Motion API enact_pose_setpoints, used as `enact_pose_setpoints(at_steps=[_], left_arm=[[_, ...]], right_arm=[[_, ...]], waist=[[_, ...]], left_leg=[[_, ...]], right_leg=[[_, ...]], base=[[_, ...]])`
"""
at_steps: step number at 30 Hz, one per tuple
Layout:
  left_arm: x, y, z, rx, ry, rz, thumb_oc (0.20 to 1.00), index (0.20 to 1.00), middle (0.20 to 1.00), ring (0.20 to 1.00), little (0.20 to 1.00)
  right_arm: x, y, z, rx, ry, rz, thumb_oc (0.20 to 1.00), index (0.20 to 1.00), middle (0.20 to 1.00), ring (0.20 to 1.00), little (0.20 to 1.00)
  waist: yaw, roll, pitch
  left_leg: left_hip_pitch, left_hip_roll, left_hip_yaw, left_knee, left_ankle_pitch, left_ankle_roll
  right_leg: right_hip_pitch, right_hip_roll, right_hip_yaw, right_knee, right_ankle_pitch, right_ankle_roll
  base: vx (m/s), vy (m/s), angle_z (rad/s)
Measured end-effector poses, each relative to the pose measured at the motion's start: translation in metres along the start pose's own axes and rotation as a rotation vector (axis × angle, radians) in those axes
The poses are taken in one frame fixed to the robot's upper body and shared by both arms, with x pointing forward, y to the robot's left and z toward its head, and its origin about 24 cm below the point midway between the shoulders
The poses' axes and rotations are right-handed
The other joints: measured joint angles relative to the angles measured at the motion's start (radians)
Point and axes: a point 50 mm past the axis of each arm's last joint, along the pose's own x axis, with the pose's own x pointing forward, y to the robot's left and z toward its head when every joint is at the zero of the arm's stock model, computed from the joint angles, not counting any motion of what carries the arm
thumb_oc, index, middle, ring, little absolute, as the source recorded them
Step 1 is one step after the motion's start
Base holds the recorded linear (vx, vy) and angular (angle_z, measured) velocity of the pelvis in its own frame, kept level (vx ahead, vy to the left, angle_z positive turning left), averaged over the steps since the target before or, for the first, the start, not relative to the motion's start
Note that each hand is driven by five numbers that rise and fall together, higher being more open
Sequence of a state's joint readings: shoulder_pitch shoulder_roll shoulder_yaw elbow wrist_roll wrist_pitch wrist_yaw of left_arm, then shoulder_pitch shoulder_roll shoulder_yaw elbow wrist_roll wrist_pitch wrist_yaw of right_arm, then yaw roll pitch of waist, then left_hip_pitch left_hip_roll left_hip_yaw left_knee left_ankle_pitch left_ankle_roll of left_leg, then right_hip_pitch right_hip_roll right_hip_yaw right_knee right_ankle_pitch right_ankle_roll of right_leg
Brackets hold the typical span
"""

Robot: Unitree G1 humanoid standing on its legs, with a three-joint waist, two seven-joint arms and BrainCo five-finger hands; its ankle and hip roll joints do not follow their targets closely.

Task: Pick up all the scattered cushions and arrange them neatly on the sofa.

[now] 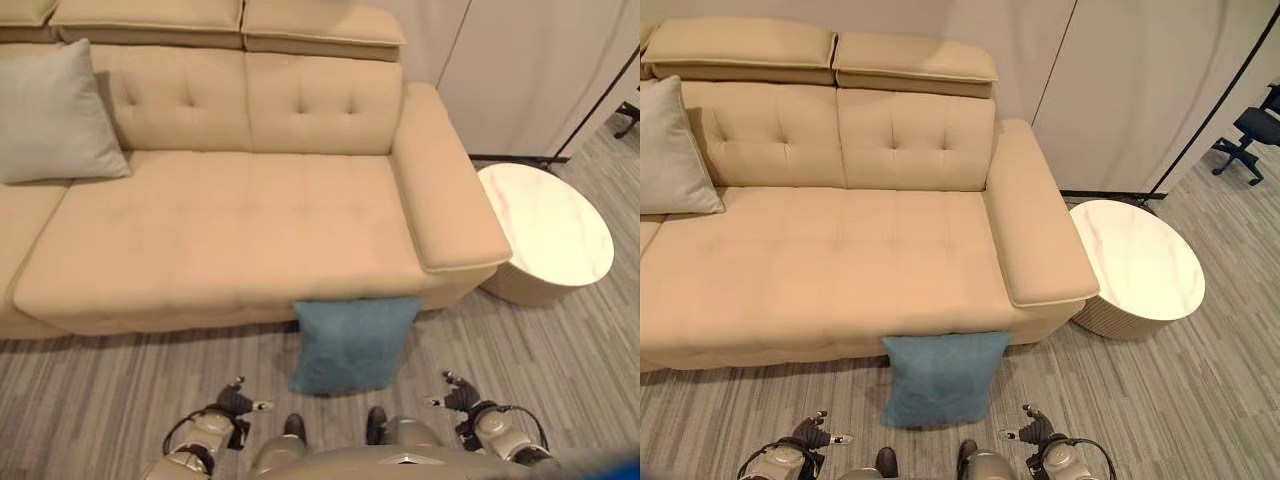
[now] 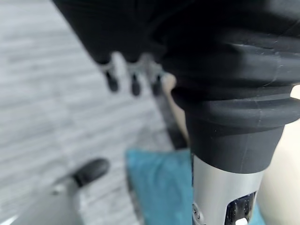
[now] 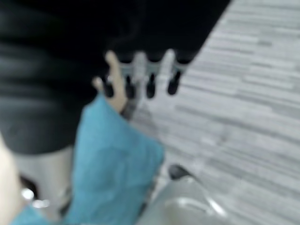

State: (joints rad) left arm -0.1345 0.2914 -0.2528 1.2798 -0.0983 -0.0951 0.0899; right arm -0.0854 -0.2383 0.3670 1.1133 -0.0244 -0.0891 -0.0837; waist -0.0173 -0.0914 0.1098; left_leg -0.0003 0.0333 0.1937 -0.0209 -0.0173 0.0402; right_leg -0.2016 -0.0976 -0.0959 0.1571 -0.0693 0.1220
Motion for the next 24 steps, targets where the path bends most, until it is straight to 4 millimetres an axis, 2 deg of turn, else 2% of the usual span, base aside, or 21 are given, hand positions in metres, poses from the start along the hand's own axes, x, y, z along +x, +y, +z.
enact_pose_setpoints(at_steps=[1, 2, 5, 6, 9, 12, 15, 18, 21, 23, 24], left_arm=[[0.0, -0.001, 0.001, 0.0, -0.003, -0.003, 1.0, 1.0, 1.0, 1.0, 1.0], [0.0, -0.007, 0.002, -0.006, -0.011, -0.016, 1.0, 1.0, 1.0, 1.0, 1.0], [-0.001, -0.013, 0.002, -0.017, -0.023, -0.029, 1.0, 1.0, 1.0, 1.0, 1.0], [-0.001, -0.015, 0.003, -0.019, -0.029, -0.035, 1.0, 1.0, 1.0, 1.0, 1.0], [-0.001, -0.016, 0.005, -0.019, -0.037, -0.037, 1.0, 1.0, 1.0, 1.0, 1.0], [-0.001, -0.016, 0.008, -0.02, -0.046, -0.036, 1.0, 1.0, 1.0, 1.0, 1.0], [0.0, -0.017, 0.021, -0.026, -0.103, -0.04, 1.0, 1.0, 1.0, 1.0, 1.0], [0.0, -0.018, 0.031, -0.063, -0.14, -0.041, 1.0, 1.0, 1.0, 1.0, 1.0], [0.0, -0.018, 0.032, -0.067, -0.145, -0.034, 1.0, 1.0, 1.0, 1.0, 1.0], [0.0, -0.016, 0.031, -0.07, -0.14, -0.02, 1.0, 1.0, 1.0, 1.0, 1.0], [0.0, -0.014, 0.035, -0.086, -0.147, -0.013, 1.0, 1.0, 1.0, 1.0, 1.0]], right_arm=[[-0.001, 0.001, -0.002, -0.001, 0.005, 0.002, 1.0, 1.0, 1.0, 1.0, 1.0], [-0.002, 0.001, -0.01, 0.0, 0.034, 0.003, 1.0, 1.0, 1.0, 1.0, 1.0], [0.0, -0.008, -0.005, -0.012, 0.021, -0.017, 1.0, 1.0, 1.0, 1.0, 1.0], [-0.001, -0.012, -0.007, -0.016, 0.021, -0.028, 1.0, 1.0, 1.0, 1.0, 1.0], [-0.002, -0.021, -0.011, -0.027, 0.029, -0.047, 1.0, 1.0, 1.0, 1.0, 1.0], [0.001, -0.026, 0.0, -0.032, -0.002, -0.064, 1.0, 1.0, 1.0, 1.0, 1.0], [0.001, -0.025, 0.004, -0.031, -0.026, -0.063, 1.0, 1.0, 1.0, 1.0, 1.0], [0.001, -0.025, 0.007, -0.031, -0.035, -0.066, 1.0, 1.0, 1.0, 1.0, 1.0], [0.001, -0.024, 0.007, -0.033, -0.035, -0.065, 1.0, 1.0, 1.0, 1.0, 1.0], [0.003, -0.026, 0.015, -0.051, -0.057, -0.07, 1.0, 1.0, 1.0, 1.0, 1.0], [0.005, -0.028, 0.025, -0.055, -0.079, -0.075, 1.0, 1.0, 1.0, 1.0, 1.0]], waist=[[-0.004, -0.004, -0.002], [0.001, -0.004, 0.0], [0.012, 0.034, 0.003], [0.008, 0.048, 0.002], [0.011, 0.056, 0.001], [0.01, 0.055, 0.002], [0.009, 0.053, 0.002], [0.01, 0.046, 0.008], [0.002, 0.029, 0.014], [0.01, 0.013, 0.025], [0.006, -0.002, 0.044]], left_leg=[[0.002, -0.006, -0.012, 0.002, 0.0, -0.001], [0.025, -0.009, -0.043, 0.005, -0.002, -0.006], [0.026, 0.015, -0.054, 0.008, -0.007, -0.016], [0.024, 0.025, -0.074, 0.011, -0.012, -0.033], [0.018, 0.04, -0.098, 0.007, -0.008, -0.056], [0.012, 0.052, -0.099, 0.004, -0.008, -0.073], [-0.002, 0.051, -0.1, 0.005, -0.003, -0.082], [-0.016, 0.045, -0.093, 0.006, -0.001, -0.082], [-0.015, 0.035, -0.084, 0.005, 0.001, -0.078], [-0.015, 0.026, -0.045, -0.002, 0.003, -0.073], [-0.018, 0.016, -0.024, 0.005, 0.002, -0.06]], right_leg=[[0.007, -0.005, 0.003, -0.05, 0.058, 0.003], [0.054, -0.004, -0.004, -0.082, 0.122, -0.04], [0.096, 0.017, -0.016, -0.138, 0.135, -0.054], [0.109, 0.026, -0.036, -0.162, 0.141, -0.061], [0.13, 0.045, -0.065, -0.197, 0.148, -0.071], [0.129, 0.057, -0.068, -0.214, 0.152, -0.077], [0.113, 0.058, -0.069, -0.21, 0.154, -0.077], [0.093, 0.056, -0.056, -0.21, 0.167, -0.075], [0.081, 0.055, -0.038, -0.206, 0.187, -0.074], [0.055, 0.05, -0.011, -0.199, 0.205, -0.061], [0.024, 0.04, 0.0, -0.159, 0.221, -0.038]], base=[[0.14, -0.065, 0.58], [0.08, -0.073, 0.44], [0.05, -0.066, 0.18], [0.05, -0.091, 0.31], [0.02, -0.059, 0.26], [-0.03, -0.035, 0.01], [-0.05, 0.01, -0.01], [-0.05, 0.045, -0.14], [-0.07, 0.07, -0.16], [-0.09, 0.068, -0.57], [-0.07, 0.048, -0.61]])
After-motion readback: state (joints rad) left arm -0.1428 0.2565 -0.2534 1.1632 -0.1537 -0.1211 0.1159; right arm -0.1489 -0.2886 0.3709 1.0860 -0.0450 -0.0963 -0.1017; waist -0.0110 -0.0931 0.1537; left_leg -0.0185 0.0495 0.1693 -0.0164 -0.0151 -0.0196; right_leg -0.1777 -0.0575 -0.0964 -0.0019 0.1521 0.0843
